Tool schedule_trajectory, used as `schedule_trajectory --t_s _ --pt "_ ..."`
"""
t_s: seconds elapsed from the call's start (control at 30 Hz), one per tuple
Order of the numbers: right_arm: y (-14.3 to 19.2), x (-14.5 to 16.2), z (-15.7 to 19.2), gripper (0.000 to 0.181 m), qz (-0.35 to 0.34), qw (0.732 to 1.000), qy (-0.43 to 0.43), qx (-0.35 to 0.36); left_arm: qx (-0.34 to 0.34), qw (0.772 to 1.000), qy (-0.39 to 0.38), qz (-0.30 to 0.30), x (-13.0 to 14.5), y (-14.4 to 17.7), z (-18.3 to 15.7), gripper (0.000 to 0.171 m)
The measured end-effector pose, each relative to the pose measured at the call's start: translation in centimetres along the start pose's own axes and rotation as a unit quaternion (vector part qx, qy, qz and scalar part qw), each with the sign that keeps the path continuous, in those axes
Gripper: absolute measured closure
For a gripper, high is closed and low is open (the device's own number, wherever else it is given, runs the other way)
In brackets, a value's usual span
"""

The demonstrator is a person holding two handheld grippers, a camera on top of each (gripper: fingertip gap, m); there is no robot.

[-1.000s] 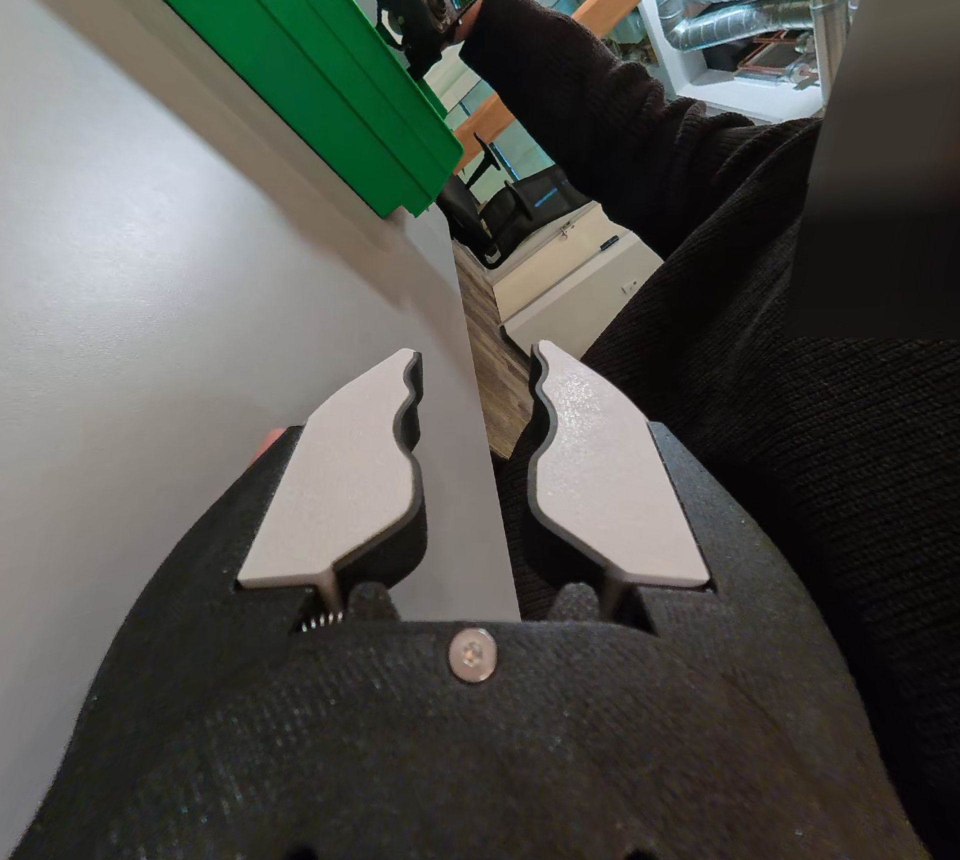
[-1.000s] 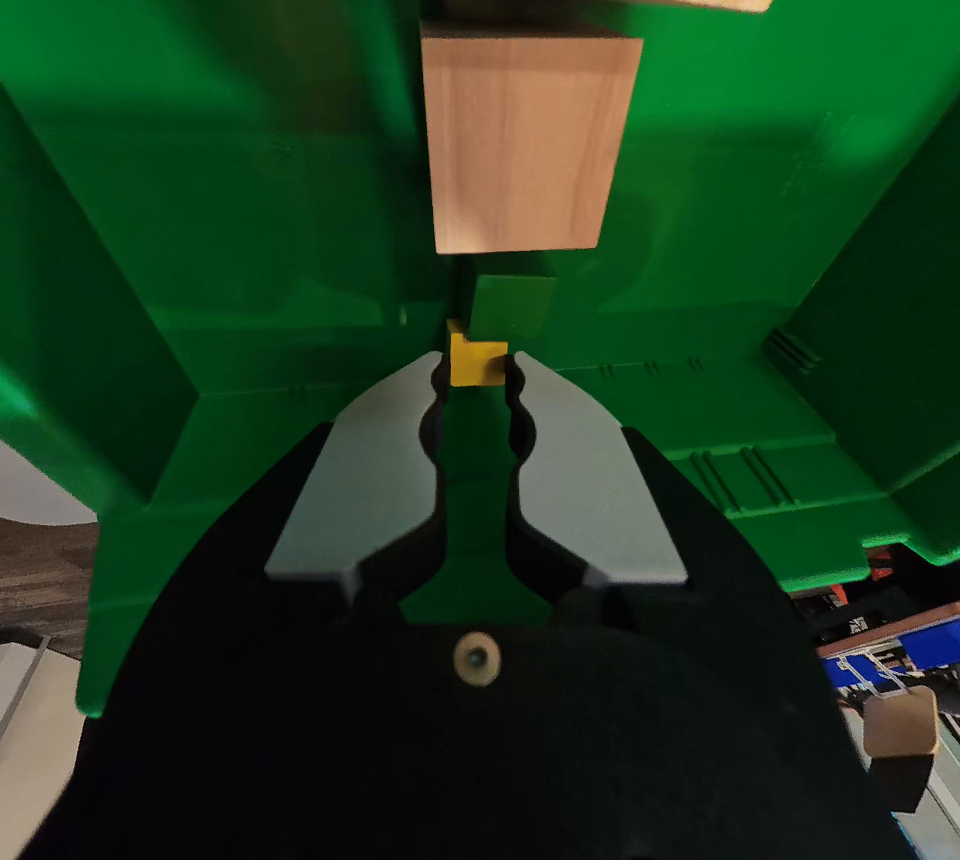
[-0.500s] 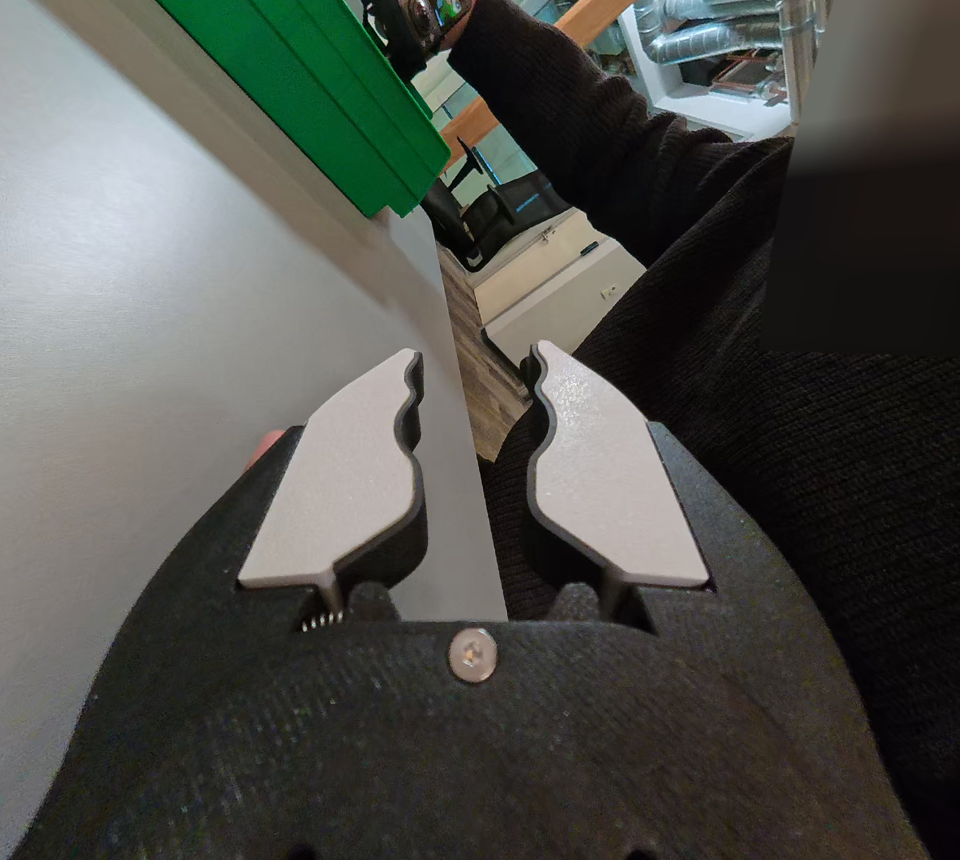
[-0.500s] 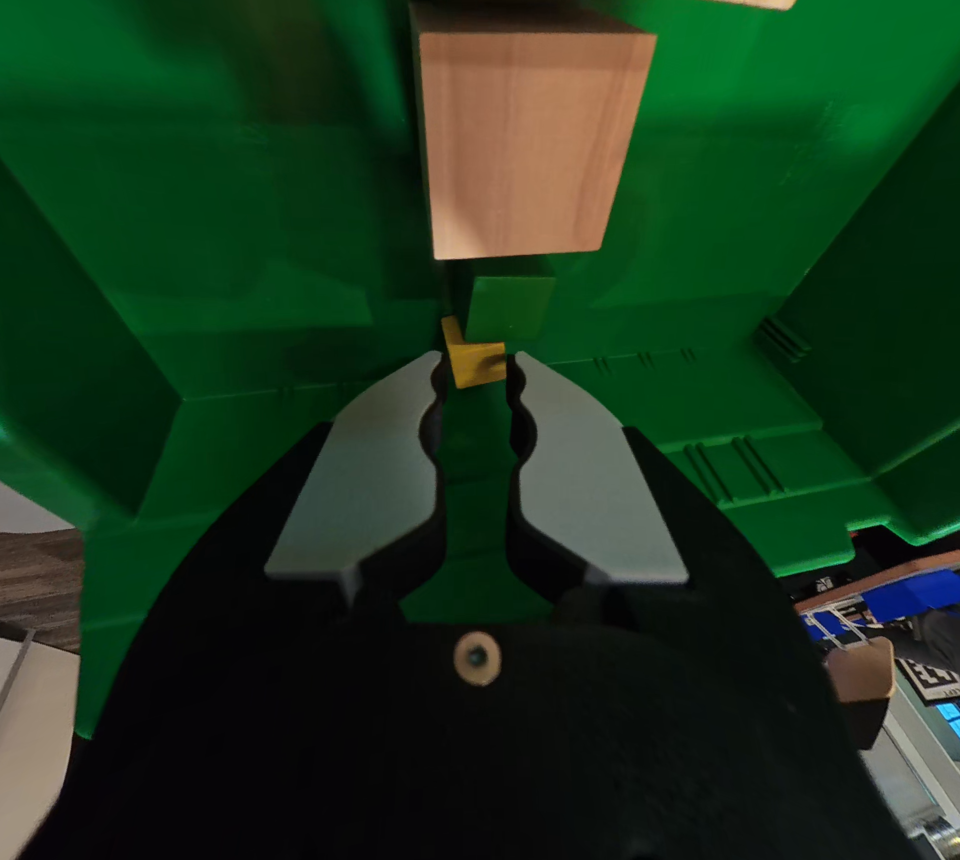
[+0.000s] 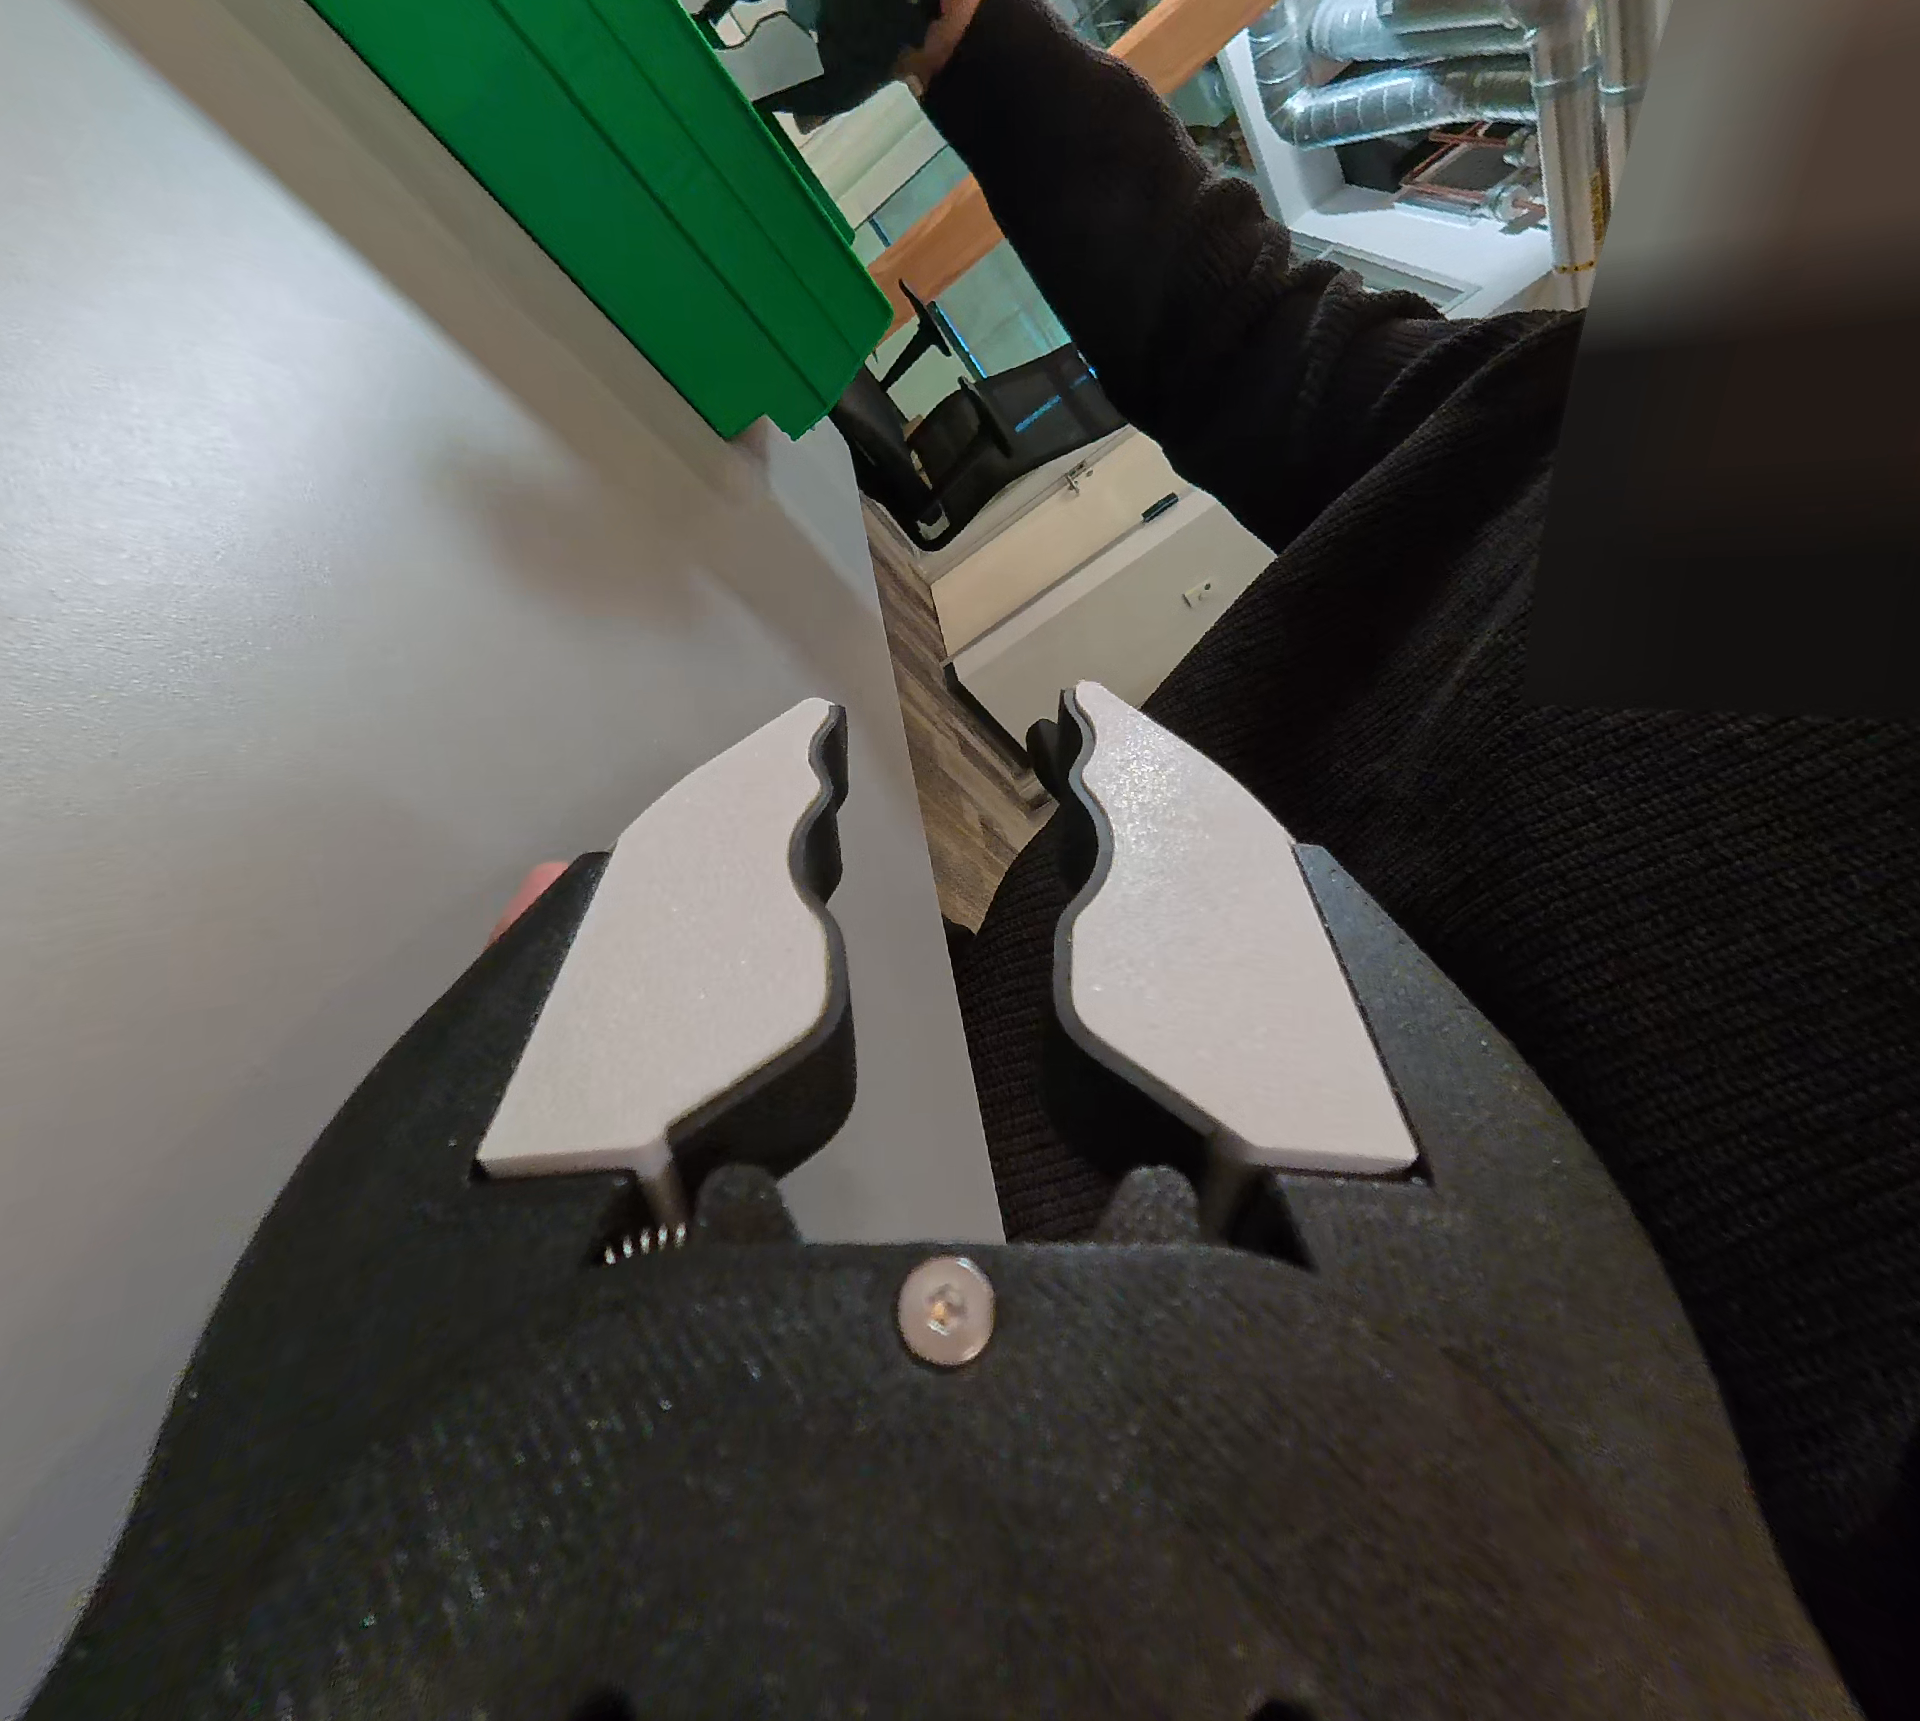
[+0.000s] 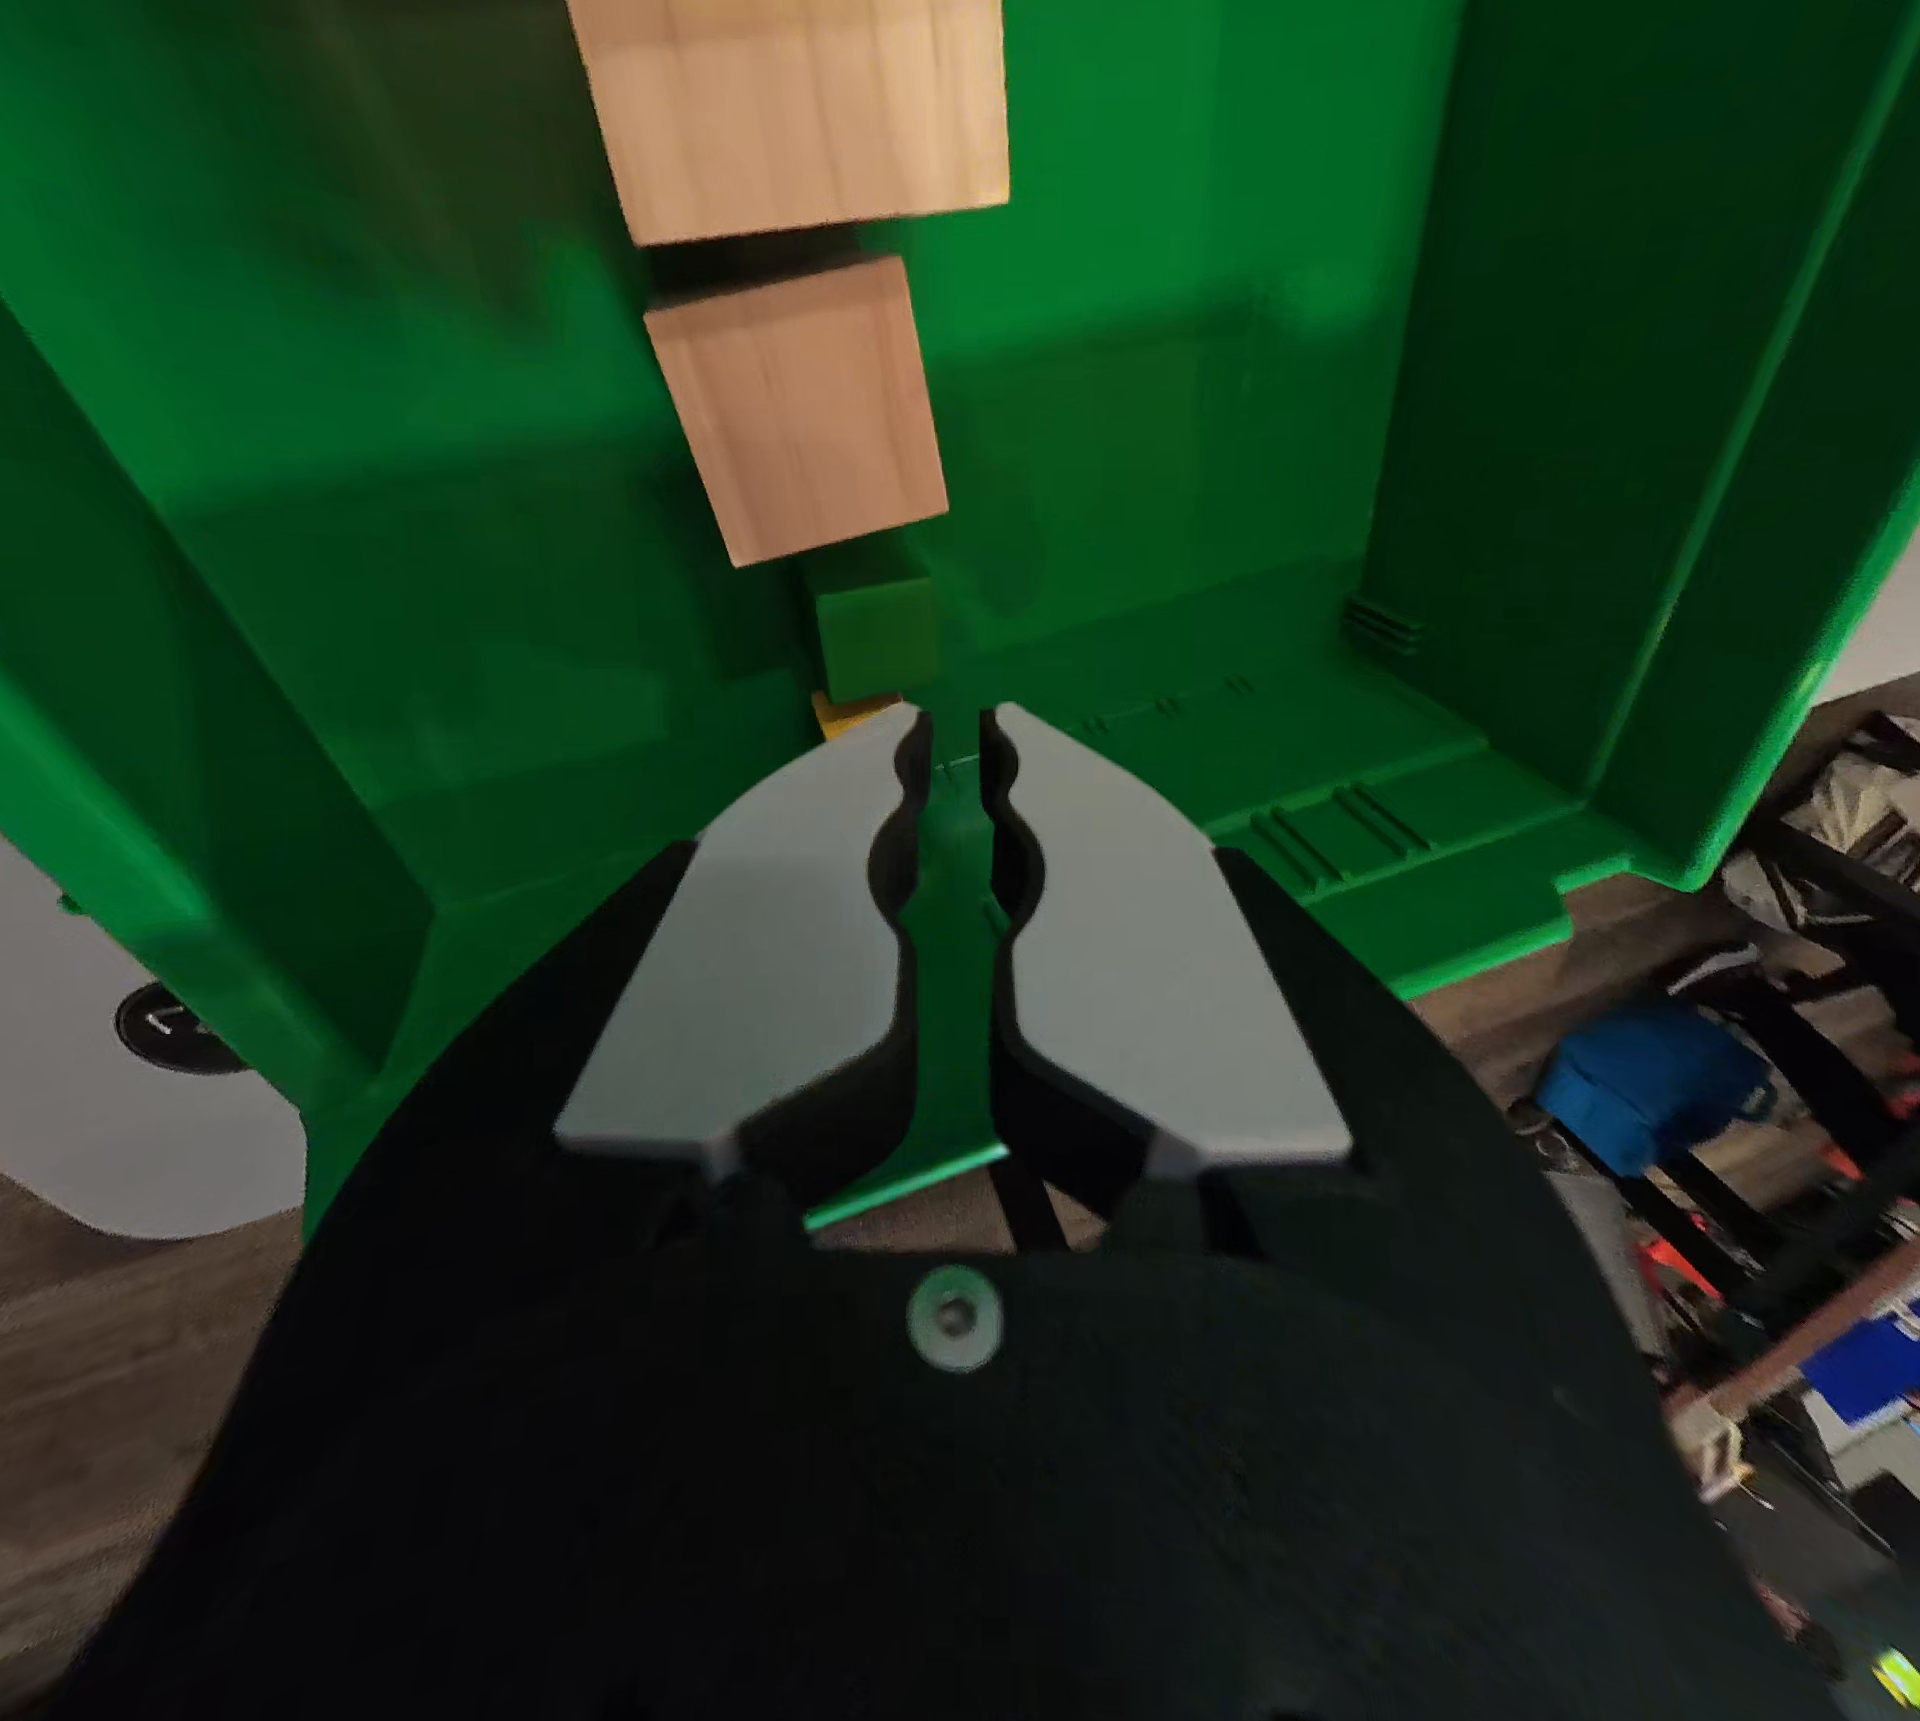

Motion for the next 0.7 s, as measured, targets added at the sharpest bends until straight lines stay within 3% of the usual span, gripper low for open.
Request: schedule_trajectory --t_s 0.23,0.7 --pt "-1.0 -0.6 1.3 0.16 0.01 0.999 0.014 -0.046 0.01 1.0 0.012 -0.003 -0.2 0.1 0.0 0.132" --pt "-2.4 -1.1 1.7 0.16 0.031 0.995 0.023 -0.087 0.019 1.0 0.024 -0.004 -0.3 0.2 0.0 0.135"
Point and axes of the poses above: each gripper's, where its closed fingertips meet, y back along the fingers, x out of its underside, z = x × y across the jaws, the point moved 1 cm from there along y, back along the fingers, and after that the axes turned 4 degrees about y, right-handed, at the moved point
